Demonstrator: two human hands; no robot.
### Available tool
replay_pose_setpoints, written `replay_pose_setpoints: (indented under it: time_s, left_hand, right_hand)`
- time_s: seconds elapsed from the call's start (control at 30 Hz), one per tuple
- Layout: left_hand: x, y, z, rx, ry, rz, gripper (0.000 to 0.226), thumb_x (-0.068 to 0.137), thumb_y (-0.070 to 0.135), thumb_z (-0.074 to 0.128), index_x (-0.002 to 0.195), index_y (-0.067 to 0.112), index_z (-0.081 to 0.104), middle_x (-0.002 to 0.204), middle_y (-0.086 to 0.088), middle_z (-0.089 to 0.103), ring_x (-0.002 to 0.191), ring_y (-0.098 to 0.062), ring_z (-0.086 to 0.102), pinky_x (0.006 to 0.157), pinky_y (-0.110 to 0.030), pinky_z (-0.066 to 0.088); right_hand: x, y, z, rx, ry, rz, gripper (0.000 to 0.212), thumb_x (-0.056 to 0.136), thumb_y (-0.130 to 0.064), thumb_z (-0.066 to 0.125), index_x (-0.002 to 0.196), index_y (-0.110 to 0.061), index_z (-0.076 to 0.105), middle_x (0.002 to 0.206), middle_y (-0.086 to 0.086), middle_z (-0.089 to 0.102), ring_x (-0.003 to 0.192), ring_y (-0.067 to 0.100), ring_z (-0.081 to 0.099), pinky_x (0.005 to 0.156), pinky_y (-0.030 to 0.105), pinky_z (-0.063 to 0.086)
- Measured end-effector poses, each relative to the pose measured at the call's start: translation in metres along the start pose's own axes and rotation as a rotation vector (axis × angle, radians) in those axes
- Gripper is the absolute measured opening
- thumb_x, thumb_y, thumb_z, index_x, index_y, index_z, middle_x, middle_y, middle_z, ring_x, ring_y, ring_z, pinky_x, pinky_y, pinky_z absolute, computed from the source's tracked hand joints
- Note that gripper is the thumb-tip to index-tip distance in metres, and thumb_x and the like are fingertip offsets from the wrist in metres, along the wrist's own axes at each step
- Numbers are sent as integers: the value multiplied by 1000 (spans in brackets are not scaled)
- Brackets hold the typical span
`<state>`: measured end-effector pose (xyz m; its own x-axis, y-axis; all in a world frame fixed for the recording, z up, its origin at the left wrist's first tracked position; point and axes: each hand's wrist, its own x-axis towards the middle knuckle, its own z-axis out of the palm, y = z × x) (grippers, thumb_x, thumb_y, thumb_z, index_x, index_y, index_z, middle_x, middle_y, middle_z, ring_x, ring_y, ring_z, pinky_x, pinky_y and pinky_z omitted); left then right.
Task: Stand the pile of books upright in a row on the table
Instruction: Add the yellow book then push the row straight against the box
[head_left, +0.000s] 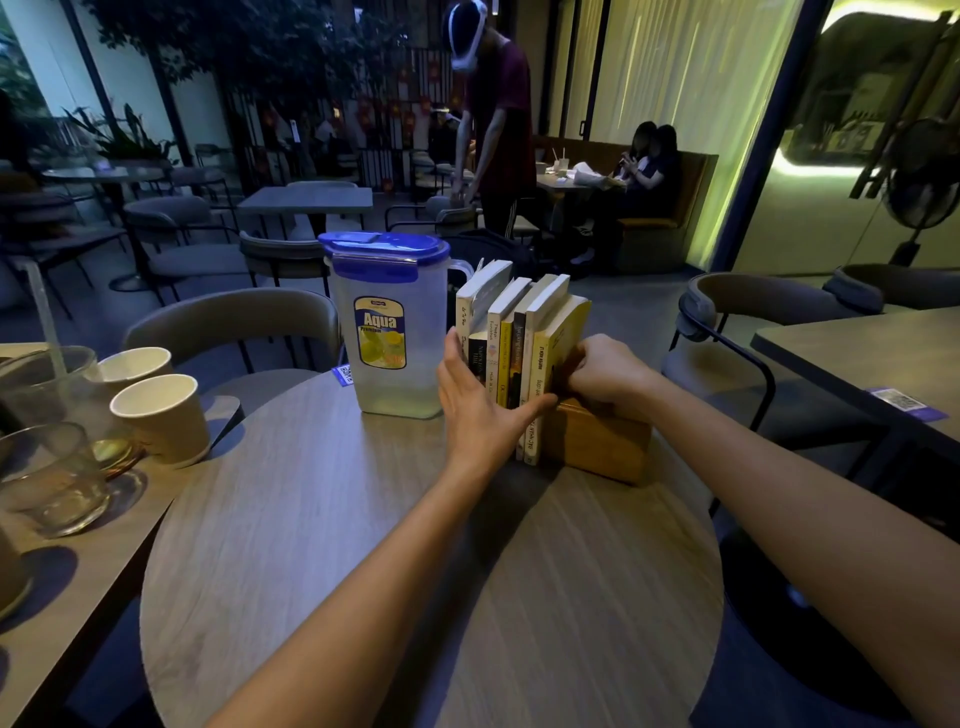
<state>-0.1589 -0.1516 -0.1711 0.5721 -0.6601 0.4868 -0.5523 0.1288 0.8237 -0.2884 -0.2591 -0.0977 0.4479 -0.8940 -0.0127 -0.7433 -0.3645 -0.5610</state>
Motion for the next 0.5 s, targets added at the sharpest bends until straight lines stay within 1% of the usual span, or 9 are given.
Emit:
replay_pose_setpoints:
  time_s: [0.1, 0.13, 0.2, 0.27, 0.4, 0.5]
  left_hand:
    - [4, -3, -6, -19, -43, -8, 134, 59, 41, 94, 156, 21, 4, 154, -5, 25, 145, -19, 24, 119, -48, 29]
    - [6, -5, -8, -24, -57, -8, 133, 59, 38, 95, 156, 21, 6, 153, -4, 26, 144, -17, 24, 119, -48, 29]
    - [9, -7, -11, -27, -78, -4, 130, 59, 34, 95, 155, 22, 9, 150, -4, 29, 141, -15, 27, 119, -47, 31]
    - [11, -9, -14, -28, -99, -2, 128, 59, 31, 95, 155, 22, 11, 147, -4, 31, 139, -18, 30, 117, -48, 34]
    - [12, -10, -16, -42, -125, 10, 125, 60, 28, 95, 153, 26, 12, 143, -4, 34, 138, -20, 34, 113, -45, 38]
    - [11, -10, -15, -49, -124, 15, 123, 61, 25, 95, 153, 26, 13, 140, -5, 36, 135, -20, 36, 109, -41, 40]
  right_hand:
    - [-1, 3, -2, 39, -13, 13, 15, 95, -7, 60, 109, -12, 62, 100, 7, 69, 91, 21, 71, 78, 35, 61]
    - [-1, 3, -3, 35, -20, 15, 15, 95, -7, 58, 109, -12, 62, 100, 7, 68, 90, 21, 70, 78, 35, 61]
    - [-2, 2, -6, 16, -37, 10, 14, 96, -6, 56, 107, -13, 61, 99, 6, 67, 89, 19, 68, 73, 32, 59]
    - [-3, 2, -7, 4, -62, 1, 15, 97, -6, 55, 106, -16, 59, 99, 5, 67, 88, 17, 68, 70, 29, 56]
    - [-4, 4, -7, 40, -76, 17, 21, 97, -3, 53, 112, -16, 59, 104, 6, 67, 92, 17, 68, 84, 36, 59]
    - [-6, 7, -3, 80, -72, 19, 22, 97, -4, 52, 115, -14, 59, 107, 7, 67, 95, 20, 68, 88, 40, 59]
